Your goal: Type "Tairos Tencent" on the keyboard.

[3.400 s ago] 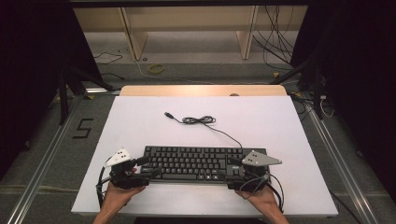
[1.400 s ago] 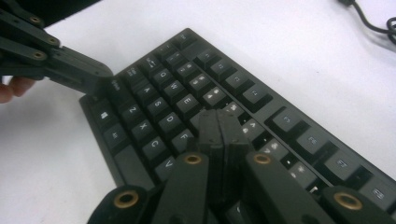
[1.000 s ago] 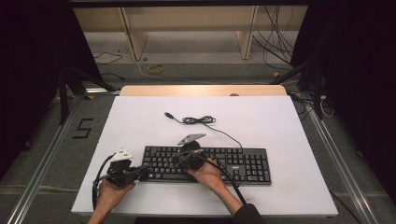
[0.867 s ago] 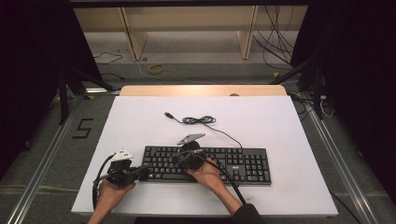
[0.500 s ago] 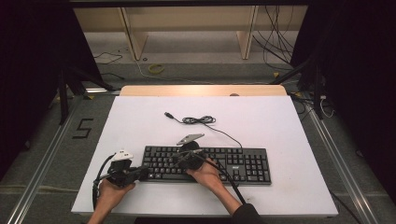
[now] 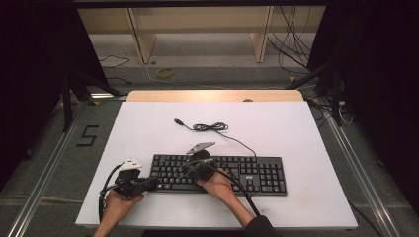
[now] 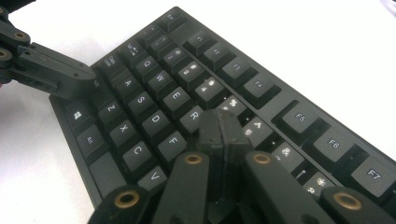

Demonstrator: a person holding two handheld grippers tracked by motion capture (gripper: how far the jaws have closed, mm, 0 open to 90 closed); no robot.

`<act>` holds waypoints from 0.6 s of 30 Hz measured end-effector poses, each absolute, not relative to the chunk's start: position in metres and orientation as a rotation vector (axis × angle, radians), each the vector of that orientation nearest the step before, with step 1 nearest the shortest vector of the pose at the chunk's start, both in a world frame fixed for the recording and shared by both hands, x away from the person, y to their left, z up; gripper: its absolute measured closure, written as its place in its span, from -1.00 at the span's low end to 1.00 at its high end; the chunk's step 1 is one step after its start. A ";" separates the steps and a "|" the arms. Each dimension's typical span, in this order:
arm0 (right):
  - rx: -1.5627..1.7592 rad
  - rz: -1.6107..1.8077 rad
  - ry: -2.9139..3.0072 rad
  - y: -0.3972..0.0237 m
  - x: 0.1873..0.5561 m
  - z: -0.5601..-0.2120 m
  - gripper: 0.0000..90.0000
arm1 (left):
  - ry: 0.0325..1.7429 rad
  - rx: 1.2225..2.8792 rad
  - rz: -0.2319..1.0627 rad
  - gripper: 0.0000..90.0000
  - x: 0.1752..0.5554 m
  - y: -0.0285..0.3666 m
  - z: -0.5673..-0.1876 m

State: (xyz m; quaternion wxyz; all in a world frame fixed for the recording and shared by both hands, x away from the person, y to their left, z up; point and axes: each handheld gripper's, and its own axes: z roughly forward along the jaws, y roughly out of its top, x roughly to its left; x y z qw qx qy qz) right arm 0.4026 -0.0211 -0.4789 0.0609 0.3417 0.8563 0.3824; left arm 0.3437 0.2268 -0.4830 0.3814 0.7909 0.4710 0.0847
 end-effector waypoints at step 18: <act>1.067 1.264 2.556 -0.032 0.400 -0.468 0.86 | 1.179 1.958 0.237 0.84 0.343 0.228 -0.478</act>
